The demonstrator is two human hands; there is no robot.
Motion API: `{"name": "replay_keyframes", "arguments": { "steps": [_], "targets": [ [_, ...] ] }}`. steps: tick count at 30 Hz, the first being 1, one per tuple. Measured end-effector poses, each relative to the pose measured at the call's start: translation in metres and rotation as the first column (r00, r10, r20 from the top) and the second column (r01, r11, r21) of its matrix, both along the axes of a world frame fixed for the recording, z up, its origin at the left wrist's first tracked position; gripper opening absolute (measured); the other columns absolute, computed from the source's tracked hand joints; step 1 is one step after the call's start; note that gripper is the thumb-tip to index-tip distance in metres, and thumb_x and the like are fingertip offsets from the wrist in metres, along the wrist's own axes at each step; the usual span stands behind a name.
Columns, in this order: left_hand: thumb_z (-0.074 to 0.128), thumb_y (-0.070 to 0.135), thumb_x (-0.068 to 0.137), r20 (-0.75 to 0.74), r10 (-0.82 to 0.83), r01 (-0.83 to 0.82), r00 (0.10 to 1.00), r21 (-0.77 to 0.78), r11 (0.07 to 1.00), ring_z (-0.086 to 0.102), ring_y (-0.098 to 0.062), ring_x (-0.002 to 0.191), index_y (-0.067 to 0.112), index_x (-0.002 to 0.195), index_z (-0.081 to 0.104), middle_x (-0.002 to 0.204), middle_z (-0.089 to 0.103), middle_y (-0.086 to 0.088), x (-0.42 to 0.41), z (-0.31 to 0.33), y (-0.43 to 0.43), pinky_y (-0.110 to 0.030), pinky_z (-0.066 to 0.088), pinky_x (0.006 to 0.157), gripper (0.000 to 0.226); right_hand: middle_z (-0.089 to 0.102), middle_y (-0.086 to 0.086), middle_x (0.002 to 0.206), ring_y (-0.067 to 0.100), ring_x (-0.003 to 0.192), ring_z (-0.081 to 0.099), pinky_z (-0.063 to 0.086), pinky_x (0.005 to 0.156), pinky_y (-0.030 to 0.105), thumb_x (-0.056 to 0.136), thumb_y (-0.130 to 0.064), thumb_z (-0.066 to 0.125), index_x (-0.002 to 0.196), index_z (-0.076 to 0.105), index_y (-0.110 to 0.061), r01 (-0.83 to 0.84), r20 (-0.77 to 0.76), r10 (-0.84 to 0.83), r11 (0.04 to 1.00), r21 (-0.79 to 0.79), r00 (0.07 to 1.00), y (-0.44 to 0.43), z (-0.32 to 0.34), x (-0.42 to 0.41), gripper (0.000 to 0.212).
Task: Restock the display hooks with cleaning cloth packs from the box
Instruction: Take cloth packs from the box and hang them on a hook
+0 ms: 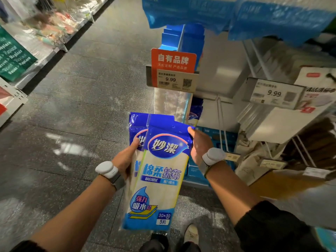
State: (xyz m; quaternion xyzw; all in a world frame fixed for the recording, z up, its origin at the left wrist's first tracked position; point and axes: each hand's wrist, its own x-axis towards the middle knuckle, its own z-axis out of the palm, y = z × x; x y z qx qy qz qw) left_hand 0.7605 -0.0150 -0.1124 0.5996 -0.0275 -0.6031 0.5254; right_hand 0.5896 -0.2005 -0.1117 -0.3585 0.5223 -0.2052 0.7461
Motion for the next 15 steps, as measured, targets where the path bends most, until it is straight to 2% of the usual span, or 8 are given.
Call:
{"name": "replay_keyframes", "arguments": {
  "steps": [1,3,5,8,10,12,13,15],
  "targets": [
    [0.049,0.066,0.092,0.043,0.004,-0.006,0.999,0.029,1.0,0.077,-0.03,0.069,0.005,0.113,0.069,0.089,0.079,-0.018,0.001,0.0,-0.002,-0.039,0.063,0.058,0.068,0.077,0.013,0.106,0.034,0.096,0.074,0.054,0.097,0.058,0.093,-0.033,0.065,0.115,0.066,-0.006,0.027,0.016,-0.027,1.0,0.001,1.0,0.001,0.0,-0.006,0.035],
    [0.063,0.075,0.072,0.123,0.025,-0.034,0.992,0.078,0.996,0.077,-0.037,0.087,0.004,0.121,0.07,0.106,0.077,-0.023,0.007,-0.005,-0.005,-0.049,0.063,0.078,0.086,0.076,0.015,0.11,0.033,0.099,0.073,0.055,0.097,0.054,0.097,-0.026,0.06,0.12,0.065,-0.005,0.025,0.063,-0.028,0.999,0.036,0.998,0.001,-0.002,-0.018,0.032],
    [0.072,0.081,0.056,0.186,0.073,-0.092,0.98,0.099,0.991,0.074,-0.041,0.099,0.008,0.119,0.071,0.11,0.076,-0.022,0.014,-0.007,-0.006,-0.056,0.06,0.089,0.096,0.073,0.017,0.118,0.035,0.108,0.07,0.053,0.1,0.054,0.097,-0.025,0.06,0.127,0.063,-0.004,-0.002,0.078,-0.005,0.996,0.086,0.997,0.001,-0.007,-0.029,0.037],
    [0.075,0.091,0.045,0.299,0.081,-0.137,0.951,0.172,0.976,0.075,-0.038,0.099,0.018,0.1,0.08,0.103,0.079,-0.014,0.03,-0.024,-0.006,-0.061,0.056,0.095,0.092,0.073,0.018,0.116,0.038,0.112,0.068,0.052,0.101,0.055,0.097,-0.025,0.061,0.124,0.064,-0.001,-0.022,0.002,0.022,0.996,0.091,1.0,0.005,-0.016,-0.041,0.037],
    [0.075,0.092,0.046,0.341,0.114,-0.176,0.933,0.156,0.972,0.076,-0.037,0.097,0.022,0.089,0.082,0.1,0.08,-0.012,0.045,-0.048,-0.003,-0.059,0.056,0.095,0.083,0.075,0.019,0.109,0.037,0.105,0.071,0.055,0.098,0.052,0.097,-0.024,0.062,0.114,0.067,-0.001,-0.062,-0.053,0.065,0.996,0.061,0.996,0.011,-0.021,-0.049,0.029],
    [0.076,0.091,0.047,0.36,0.123,-0.201,0.925,0.188,0.961,0.076,-0.037,0.096,0.018,0.086,0.08,0.098,0.08,-0.012,0.043,-0.038,-0.005,-0.06,0.057,0.093,0.082,0.077,0.016,0.095,0.029,0.086,0.074,0.058,0.085,0.041,0.098,-0.024,0.06,0.093,0.067,-0.003,-0.154,-0.155,0.146,0.987,-0.045,0.977,0.016,-0.023,-0.057,0.023],
    [0.076,0.09,0.051,0.379,0.125,-0.208,0.917,0.187,0.96,0.075,-0.037,0.095,0.017,0.084,0.078,0.097,0.08,-0.013,0.042,-0.031,-0.005,-0.059,0.058,0.092,0.08,0.076,0.016,0.087,0.024,0.075,0.073,0.056,0.076,0.036,0.099,-0.025,0.059,0.083,0.063,-0.004,-0.22,-0.245,0.188,0.969,-0.112,0.951,0.019,-0.025,-0.061,0.026],
    [0.073,0.086,0.06,0.415,0.122,-0.213,0.902,0.181,0.96,0.076,-0.034,0.093,0.016,0.085,0.077,0.095,0.08,-0.011,0.042,-0.026,-0.004,-0.055,0.059,0.091,0.074,0.071,0.023,0.083,0.025,0.068,0.065,0.048,0.069,0.037,0.1,-0.023,0.055,0.075,0.058,-0.007,-0.434,-0.464,0.283,0.863,-0.26,0.84,0.018,-0.035,-0.067,0.03]
  ]
}}
